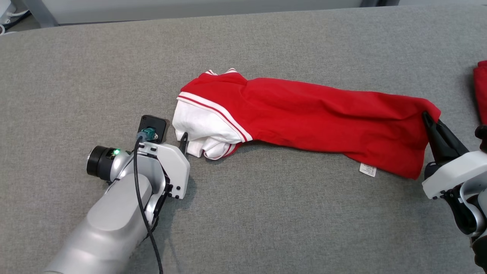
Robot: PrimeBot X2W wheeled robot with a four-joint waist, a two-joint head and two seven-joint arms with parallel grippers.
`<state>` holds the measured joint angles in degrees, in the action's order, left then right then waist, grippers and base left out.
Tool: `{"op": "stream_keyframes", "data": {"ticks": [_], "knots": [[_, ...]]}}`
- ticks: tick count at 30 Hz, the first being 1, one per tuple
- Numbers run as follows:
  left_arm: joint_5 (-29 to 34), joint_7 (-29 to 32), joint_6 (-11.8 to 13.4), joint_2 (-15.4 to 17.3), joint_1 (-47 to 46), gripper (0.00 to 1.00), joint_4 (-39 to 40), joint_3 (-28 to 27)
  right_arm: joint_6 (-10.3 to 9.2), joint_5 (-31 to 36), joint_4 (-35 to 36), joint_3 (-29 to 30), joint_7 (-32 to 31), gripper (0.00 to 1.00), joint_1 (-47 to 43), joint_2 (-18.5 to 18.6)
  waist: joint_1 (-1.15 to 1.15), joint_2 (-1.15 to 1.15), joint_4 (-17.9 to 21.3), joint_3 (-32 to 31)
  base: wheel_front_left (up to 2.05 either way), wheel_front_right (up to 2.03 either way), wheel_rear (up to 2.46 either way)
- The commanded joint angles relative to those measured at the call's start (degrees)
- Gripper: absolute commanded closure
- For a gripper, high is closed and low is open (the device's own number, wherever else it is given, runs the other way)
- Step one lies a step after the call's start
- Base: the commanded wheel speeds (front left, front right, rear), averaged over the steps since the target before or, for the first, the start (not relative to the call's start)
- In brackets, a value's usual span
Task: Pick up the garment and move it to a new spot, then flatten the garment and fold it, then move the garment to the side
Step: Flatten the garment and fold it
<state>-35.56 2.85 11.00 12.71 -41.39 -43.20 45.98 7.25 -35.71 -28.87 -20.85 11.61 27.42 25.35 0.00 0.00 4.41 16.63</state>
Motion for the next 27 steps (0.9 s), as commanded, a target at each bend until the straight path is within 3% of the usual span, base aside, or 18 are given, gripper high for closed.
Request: {"op": "stream_keyframes", "data": {"ticks": [1, 2, 9, 12, 17, 27], "knots": [[-0.60, -0.58, -0.55, 1.01, -2.96, 0.78, -0.54, -1.64, 0.24, 0.40, 1.37, -0.18, -0.28, 1.00, -1.80, 1.23, 0.00, 0.00, 0.20, 0.07, 0.00, 0.00, 0.00], [-1.09, -0.65, -1.13, 0.56, -3.15, 1.00, -1.35, -1.80, 0.24, 0.46, 1.51, 0.04, -0.35, 1.00, -1.88, 1.19, 0.00, 0.00, 0.30, 0.10, 0.00, 0.00, 0.00], [-4.44, -1.69, -4.80, -1.98, -3.40, 1.00, -3.58, -3.10, 0.24, 1.15, 2.00, 1.66, -0.46, 1.00, -2.65, 0.97, 0.00, 0.00, 0.28, -0.06, 0.00, 0.00, 0.00], [-4.54, -3.37, -5.22, -2.23, -3.65, 1.00, -3.91, -3.28, 0.24, 1.46, 2.19, 2.12, -0.56, 1.00, -2.93, 0.81, 0.00, 0.00, 0.13, -0.27, 0.00, 0.00, 0.00], [-3.80, -7.99, -3.71, -1.17, -4.29, 1.00, -2.50, -4.30, 0.24, 2.52, 2.72, 3.12, 0.09, 1.00, -3.12, 0.59, 0.00, 0.00, -0.29, -0.95, 0.00, 0.00, 0.00], [-2.85, -13.85, 0.48, 4.03, -3.81, 1.00, 6.16, -7.36, 0.24, 5.98, 4.27, 6.37, 2.29, 1.00, -3.89, 0.14, 0.00, 0.00, -2.04, -2.96, 0.00, 0.00, 0.00]]}}
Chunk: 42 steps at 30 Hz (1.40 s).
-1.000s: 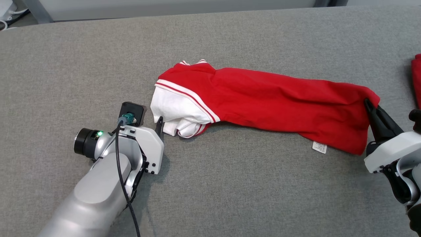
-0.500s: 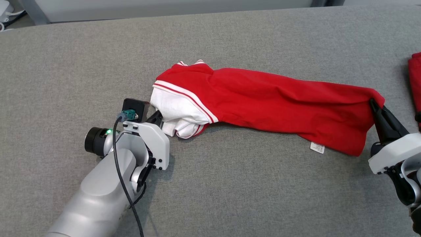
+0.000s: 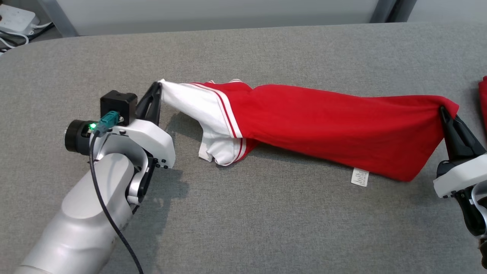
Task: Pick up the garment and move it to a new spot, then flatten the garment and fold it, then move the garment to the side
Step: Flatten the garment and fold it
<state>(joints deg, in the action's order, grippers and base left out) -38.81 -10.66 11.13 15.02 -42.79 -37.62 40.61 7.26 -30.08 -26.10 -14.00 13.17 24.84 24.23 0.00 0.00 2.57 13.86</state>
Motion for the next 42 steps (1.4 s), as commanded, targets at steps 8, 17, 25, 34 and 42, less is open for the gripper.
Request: {"op": "stream_keyframes", "data": {"ticks": [8, 17, 25, 34, 42], "knots": [[0.84, -0.91, 2.42, 7.91, -3.25, 1.00, 12.87, -5.10, 0.23, 2.48, 3.97, -0.23, 1.42, 1.00, 2.63, 1.01, 0.00, 0.00, -1.08, -1.19, 0.00, 0.00, 0.00], [2.65, -0.25, 3.14, 13.77, -11.03, 1.00, 24.81, -8.64, 0.23, 1.30, 4.27, 0.55, 1.77, 1.00, 15.05, 2.87, 0.00, 0.00, -1.65, -2.09, 0.00, 0.00, 0.00], [-1.44, 4.29, 3.39, 14.57, -3.88, 1.00, 30.31, -7.68, 0.23, -9.32, 0.29, -7.21, -8.62, 1.00, 10.45, 6.56, 0.00, 0.00, -3.08, -3.23, 0.00, 0.00, 0.00], [-3.61, 4.76, 1.27, 12.33, -1.41, 1.00, 30.22, -5.42, 0.23, -11.53, -4.40, -7.23, -13.25, 1.00, 11.31, 5.57, 0.00, 0.00, -3.86, -2.05, 0.00, 0.00, 0.00], [-1.96, -0.40, -3.63, 8.03, -7.28, 1.00, 19.22, -3.64, 0.23, -8.79, -16.93, -12.20, -1.80, 0.00, 21.34, -2.35, 0.00, 0.00, -2.99, 2.03, 0.00, 0.00, 0.00]]}}
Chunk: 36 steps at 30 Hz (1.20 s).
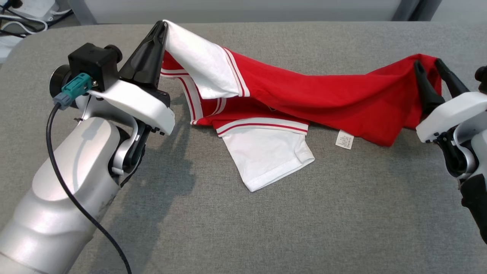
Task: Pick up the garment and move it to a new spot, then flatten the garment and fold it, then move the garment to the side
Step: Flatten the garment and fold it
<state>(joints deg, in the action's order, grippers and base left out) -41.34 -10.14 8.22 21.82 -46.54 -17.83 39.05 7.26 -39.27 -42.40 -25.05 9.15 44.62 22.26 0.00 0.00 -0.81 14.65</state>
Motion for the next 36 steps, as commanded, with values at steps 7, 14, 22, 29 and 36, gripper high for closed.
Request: {"op": "stream_keyframes", "data": {"ticks": [7, 14, 22, 29, 36], "knots": [[1.41, -3.52, -2.90, -1.21, -6.74, 1.00, -6.80, -2.40, 0.23, 0.19, -3.64, -6.03, 5.13, 0.00, 2.36, -0.84, 0.00, 0.00, 0.92, 2.75, 0.00, 0.00, 0.00], [1.66, -4.57, -3.44, -0.75, -5.27, 1.00, -7.99, -4.41, 0.23, -0.67, 0.65, -7.32, 5.81, 0.00, -6.75, 0.37, 0.00, 0.00, 3.28, 1.66, 0.00, 0.00, 0.00], [1.91, -4.77, -2.81, 0.45, -1.97, 1.00, -5.03, -5.92, 0.23, -3.28, 3.77, -9.67, 5.84, 0.00, -13.80, -2.10, 0.00, 0.00, 4.38, 0.37, 0.00, 0.00, 0.00], [1.86, -4.62, -2.37, 0.21, -0.77, 1.00, -2.19, -5.66, 0.23, -5.09, 0.21, -11.07, 5.84, 0.00, -12.66, -4.50, 0.00, 0.00, 2.96, 0.68, 0.00, 0.00, 0.00], [2.15, -3.83, -2.07, -0.25, -1.26, 1.00, -0.07, -4.70, 0.23, -5.57, -3.94, -11.17, 5.85, 0.00, -9.44, -5.60, 0.00, 0.00, 1.14, 1.77, 0.00, 0.00, 0.00]]}}
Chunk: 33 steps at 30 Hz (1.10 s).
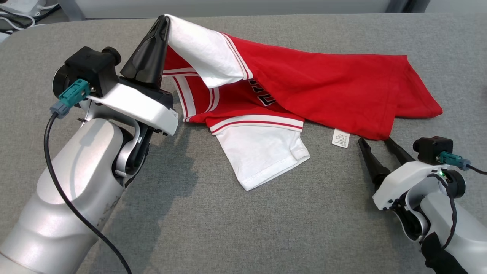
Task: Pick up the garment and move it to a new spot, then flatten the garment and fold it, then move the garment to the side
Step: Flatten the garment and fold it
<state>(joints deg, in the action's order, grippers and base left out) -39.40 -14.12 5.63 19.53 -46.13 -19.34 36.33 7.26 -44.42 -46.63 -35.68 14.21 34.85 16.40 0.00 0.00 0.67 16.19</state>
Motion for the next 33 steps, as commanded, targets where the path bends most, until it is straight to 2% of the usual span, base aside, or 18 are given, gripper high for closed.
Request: {"op": "stream_keyframes", "data": {"ticks": [1, 2, 3, 7, 8, 9, 10, 11, 12, 15, 19, 27, 33], "knots": [[0.25, 0.19, 0.57, 1.97, -1.73, 1.00, 1.69, -1.88, 0.23, -0.26, -0.40, -0.56, 0.78, 0.00, 0.78, 0.22, 0.00, 0.00, -0.51, 0.33, 0.00, 0.00, 0.00], [0.28, 0.21, 0.62, 1.89, -1.79, 1.00, 1.90, -1.79, 0.23, -0.20, -1.04, -0.45, 0.78, 0.01, 1.16, 0.14, 0.00, 0.00, -0.72, 0.41, 0.00, 0.00, 0.00], [0.29, 0.26, 0.65, 1.82, -1.85, 1.00, 2.09, -1.70, 0.23, -0.15, -1.57, -0.37, 0.78, 0.07, 1.49, 0.07, 0.00, 0.00, -0.93, 0.50, 0.00, 0.00, 0.00], [0.34, 0.48, 0.86, 1.83, -2.02, 1.00, 2.84, -1.48, 0.23, 0.60, -3.03, 0.78, 0.78, 0.04, 2.67, 0.15, 0.00, 0.00, -1.54, 0.82, 0.00, 0.00, 0.00], [0.27, 0.47, 0.92, 1.88, -2.01, 1.00, 3.07, -1.55, 0.23, 0.76, -2.98, 1.07, 0.78, 0.10, 2.78, 0.10, 0.00, 0.00, -1.62, 0.88, 0.00, 0.00, 0.00], [0.27, 0.47, 0.92, 1.88, -2.01, 1.00, 3.07, -1.55, 0.23, 0.76, -2.98, 1.07, 0.78, 0.10, 2.78, 0.10, 0.00, 0.00, -1.62, 0.88, 0.00, 0.00, 0.00], [0.20, 0.47, 0.96, 1.98, -1.97, 1.00, 3.29, -1.61, 0.23, 1.07, -2.88, 1.23, 0.78, 0.31, 2.87, 0.13, 0.00, 0.00, -1.67, 0.93, 0.00, 0.00, 0.00], [0.01, 0.47, 1.02, 2.07, -1.86, 1.00, 3.46, -1.77, 0.23, 1.47, -2.74, 1.23, 0.78, 0.73, 2.88, 0.17, 0.00, 0.00, -1.70, 0.95, 0.00, 0.00, 0.00], [-0.41, 0.44, 1.05, 2.09, -1.68, 1.00, 3.63, -2.10, 0.23, 1.73, -2.65, 1.28, 0.78, 1.00, 2.81, 0.16, 0.00, 0.00, -1.69, 0.94, 0.00, 0.00, 0.00], [-1.88, 0.41, 0.81, 2.41, -1.05, 1.00, 4.16, -3.19, 0.23, 2.75, -1.78, 1.16, 0.78, 1.00, 2.73, 0.37, 0.00, 0.00, -1.57, 0.79, 0.00, 0.00, 0.00], [-6.17, 0.43, -0.76, 2.55, 0.08, 1.00, 5.34, -5.79, 0.23, 4.50, 2.66, 3.77, 0.78, 1.00, 2.52, 1.95, 0.00, 0.00, -1.35, 0.52, 0.00, 0.00, 0.00], [-13.15, 1.26, -3.51, 5.93, 1.54, 1.00, 9.11, -11.48, 0.23, 8.88, 20.75, 15.53, 0.79, 1.00, 0.10, 7.25, 0.00, 0.00, 0.43, -2.21, 0.00, 0.00, 0.00], [-16.80, 4.60, -5.34, 8.31, 0.48, 1.00, 13.81, -13.36, 0.23, 6.21, 30.68, 19.69, 0.05, 1.00, 1.21, 12.26, 0.00, 0.00, 1.50, -6.06, 0.00, 0.00, 0.00]]}}
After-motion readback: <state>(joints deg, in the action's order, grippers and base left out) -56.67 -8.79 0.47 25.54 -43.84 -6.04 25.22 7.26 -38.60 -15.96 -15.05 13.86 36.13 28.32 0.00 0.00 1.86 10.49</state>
